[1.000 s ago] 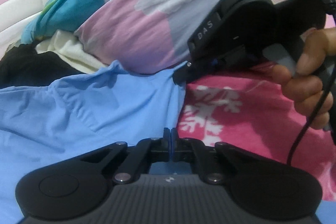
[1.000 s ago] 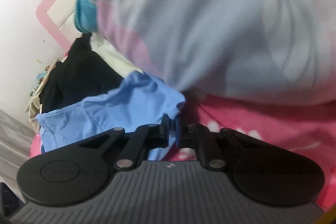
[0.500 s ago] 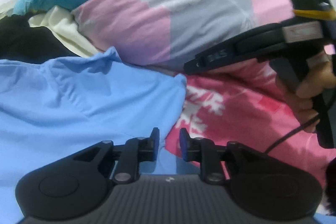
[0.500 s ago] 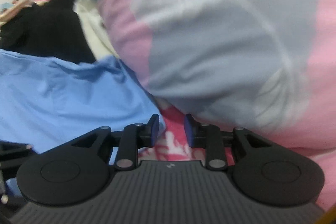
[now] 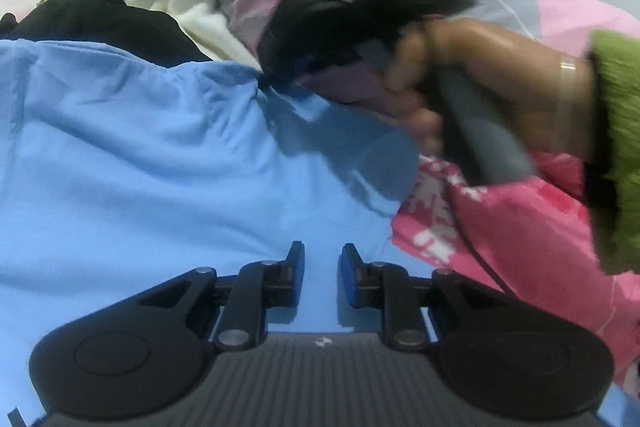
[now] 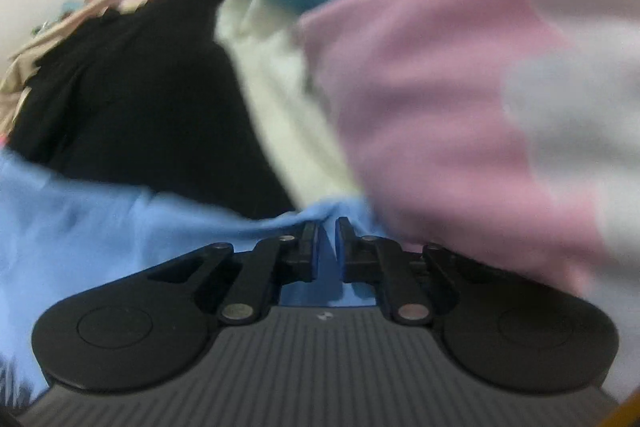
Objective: Fold clothes
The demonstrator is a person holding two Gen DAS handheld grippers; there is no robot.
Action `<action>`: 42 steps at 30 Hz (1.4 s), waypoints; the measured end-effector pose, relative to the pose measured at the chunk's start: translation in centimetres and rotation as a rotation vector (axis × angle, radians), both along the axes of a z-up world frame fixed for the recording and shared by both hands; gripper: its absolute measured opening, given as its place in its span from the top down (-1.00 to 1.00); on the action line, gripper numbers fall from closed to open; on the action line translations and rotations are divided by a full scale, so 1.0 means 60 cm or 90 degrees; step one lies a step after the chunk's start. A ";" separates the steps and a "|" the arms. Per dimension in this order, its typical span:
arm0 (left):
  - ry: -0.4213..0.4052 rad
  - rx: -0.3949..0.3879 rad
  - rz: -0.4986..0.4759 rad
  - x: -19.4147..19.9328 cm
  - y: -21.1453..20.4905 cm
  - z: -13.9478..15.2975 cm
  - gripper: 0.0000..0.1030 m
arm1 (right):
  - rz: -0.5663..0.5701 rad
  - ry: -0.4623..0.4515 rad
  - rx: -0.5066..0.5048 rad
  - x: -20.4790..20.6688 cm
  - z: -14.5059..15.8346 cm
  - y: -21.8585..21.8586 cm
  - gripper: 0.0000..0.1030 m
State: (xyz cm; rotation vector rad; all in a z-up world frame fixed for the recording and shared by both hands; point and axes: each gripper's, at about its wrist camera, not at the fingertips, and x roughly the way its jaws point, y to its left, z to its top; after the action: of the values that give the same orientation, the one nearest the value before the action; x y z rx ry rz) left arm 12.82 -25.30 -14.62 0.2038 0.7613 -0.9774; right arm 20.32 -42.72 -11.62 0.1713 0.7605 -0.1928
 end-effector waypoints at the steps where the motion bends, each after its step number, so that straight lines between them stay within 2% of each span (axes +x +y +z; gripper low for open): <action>1: 0.002 -0.002 0.000 0.001 0.002 -0.002 0.59 | -0.008 -0.022 -0.007 0.004 0.002 -0.002 0.89; 8: 0.007 -0.018 -0.006 0.005 0.007 -0.012 0.58 | 0.005 -0.129 -0.033 -0.028 0.011 -0.003 0.89; 13: 0.008 -0.035 -0.012 0.005 0.014 -0.001 0.48 | 0.001 -0.203 -0.015 -0.101 0.076 -0.013 0.83; 14: 0.010 -0.040 -0.010 0.006 0.016 0.002 0.47 | 0.008 -0.201 -0.014 -0.116 0.086 -0.016 0.83; 17: 0.015 -0.056 -0.002 0.009 0.026 0.012 0.46 | 0.018 -0.145 -0.017 -0.157 0.104 -0.023 0.83; 23: 0.027 -0.072 0.016 0.018 0.041 0.027 0.42 | 0.012 -0.023 0.011 -0.226 0.078 -0.042 0.82; 25: 0.026 -0.068 0.019 0.021 0.041 0.028 0.42 | -0.027 -0.004 0.059 -0.253 0.066 -0.059 0.78; 26: 0.026 -0.065 0.020 0.021 0.041 0.028 0.42 | -0.056 0.002 0.091 -0.258 0.060 -0.070 0.69; 28: 0.024 -0.060 0.020 0.019 0.041 0.029 0.42 | -0.127 0.007 0.188 -0.271 0.040 -0.099 0.55; 30: 0.020 -0.054 0.018 0.016 0.039 0.027 0.42 | -0.191 0.005 0.287 -0.285 0.021 -0.123 0.51; 32: 0.021 -0.046 0.019 0.015 0.036 0.023 0.42 | -0.226 -0.003 0.360 -0.287 0.003 -0.137 0.38; 35: 0.028 -0.037 0.019 0.014 0.030 0.015 0.42 | -0.264 -0.003 0.402 -0.279 -0.021 -0.139 0.21; 38: 0.030 -0.026 0.022 0.013 0.026 0.008 0.42 | -0.287 -0.004 0.424 -0.263 -0.038 -0.134 0.25; 39: 0.031 -0.027 0.024 0.013 0.026 0.009 0.43 | -0.293 -0.011 0.422 -0.263 -0.037 -0.133 0.32; 40: 0.032 -0.028 0.026 0.013 0.027 0.010 0.43 | -0.298 -0.018 0.420 -0.264 -0.036 -0.132 0.61; 41: 0.035 -0.033 0.032 0.014 0.030 0.013 0.43 | -0.297 -0.022 0.416 -0.266 -0.034 -0.132 0.76; 42: 0.038 -0.039 0.041 0.017 0.035 0.017 0.43 | -0.296 -0.026 0.412 -0.269 -0.031 -0.131 0.78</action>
State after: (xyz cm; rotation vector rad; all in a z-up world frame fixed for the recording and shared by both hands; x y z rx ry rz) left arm 13.84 -23.20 -13.62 0.0962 0.7861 -0.9482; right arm 4.20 -50.56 -13.48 0.9683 0.7126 -0.3771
